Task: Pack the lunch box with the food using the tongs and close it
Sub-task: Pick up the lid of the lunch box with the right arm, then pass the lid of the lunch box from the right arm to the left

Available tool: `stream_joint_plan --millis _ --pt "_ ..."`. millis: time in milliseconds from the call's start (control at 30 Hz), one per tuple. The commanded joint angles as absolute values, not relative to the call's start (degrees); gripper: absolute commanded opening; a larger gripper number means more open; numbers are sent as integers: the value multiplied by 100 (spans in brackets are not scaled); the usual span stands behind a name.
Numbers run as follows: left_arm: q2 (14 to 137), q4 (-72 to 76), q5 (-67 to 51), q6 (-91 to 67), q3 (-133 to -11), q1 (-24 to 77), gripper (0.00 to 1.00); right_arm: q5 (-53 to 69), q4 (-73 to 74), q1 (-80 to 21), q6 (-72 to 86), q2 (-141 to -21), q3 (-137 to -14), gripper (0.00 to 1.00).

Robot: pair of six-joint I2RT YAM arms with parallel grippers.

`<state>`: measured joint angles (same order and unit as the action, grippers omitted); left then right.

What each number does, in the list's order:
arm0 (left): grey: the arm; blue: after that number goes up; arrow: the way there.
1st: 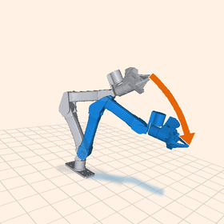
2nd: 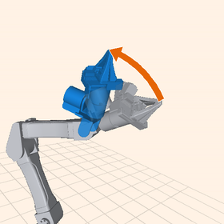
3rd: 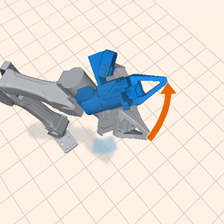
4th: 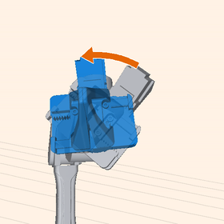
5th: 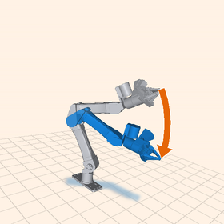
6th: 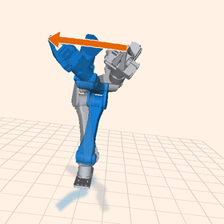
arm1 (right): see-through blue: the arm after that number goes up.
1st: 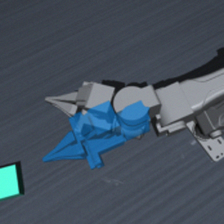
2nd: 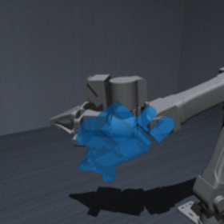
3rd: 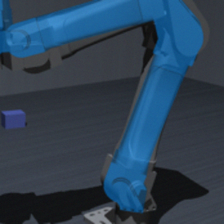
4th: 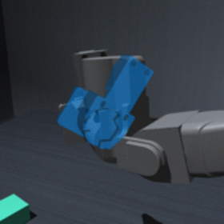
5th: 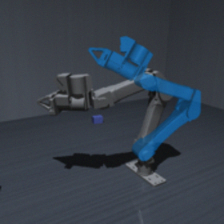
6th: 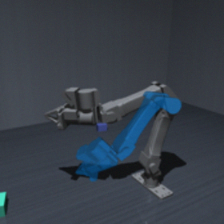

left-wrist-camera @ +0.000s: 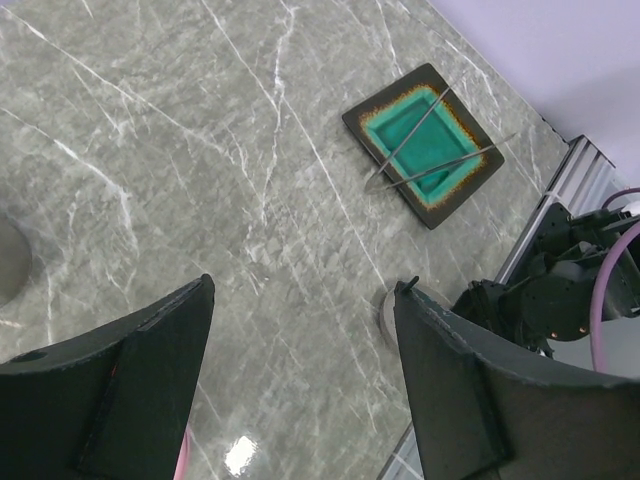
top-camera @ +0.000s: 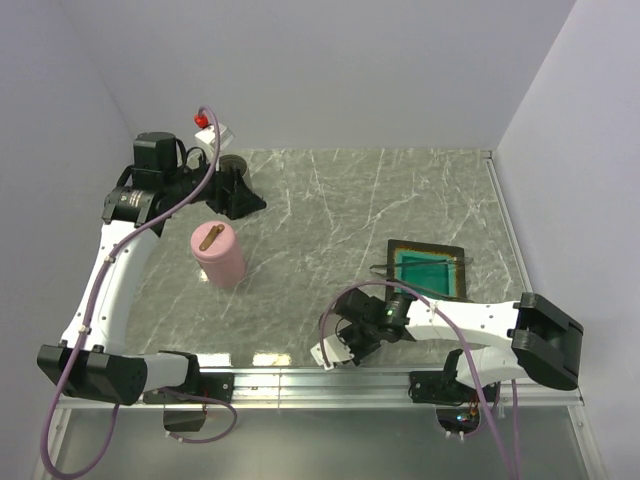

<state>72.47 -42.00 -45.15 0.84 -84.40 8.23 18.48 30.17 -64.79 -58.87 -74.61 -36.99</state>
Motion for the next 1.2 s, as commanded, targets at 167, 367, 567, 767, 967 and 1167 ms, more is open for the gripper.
stream_joint_plan --millis 167,367,567,767,967,1167 --pt "6953 -3630 -4790 -246 -8297 800 78 2792 2997 -6364 -4319 -7409 -4674 0" --pt "6715 -2972 -4782 -597 -8060 800 78 3804 3085 -5680 -3334 -7233 -5281 0" --pt "6469 -2146 -4650 -1028 -7832 791 79 5368 2515 -4608 -1736 -7137 -5976 0" --pt "6135 -67 -5115 -2345 -7261 615 77 7037 -109 -3456 1721 -7093 -5785 0" --pt "6196 1350 -5774 -3041 -6830 615 75 6971 -3689 -2848 5294 -7181 -5344 0" --pt "6275 2854 -6108 -3796 -6320 615 74 6566 -5957 -2576 7905 -7506 -5396 0"
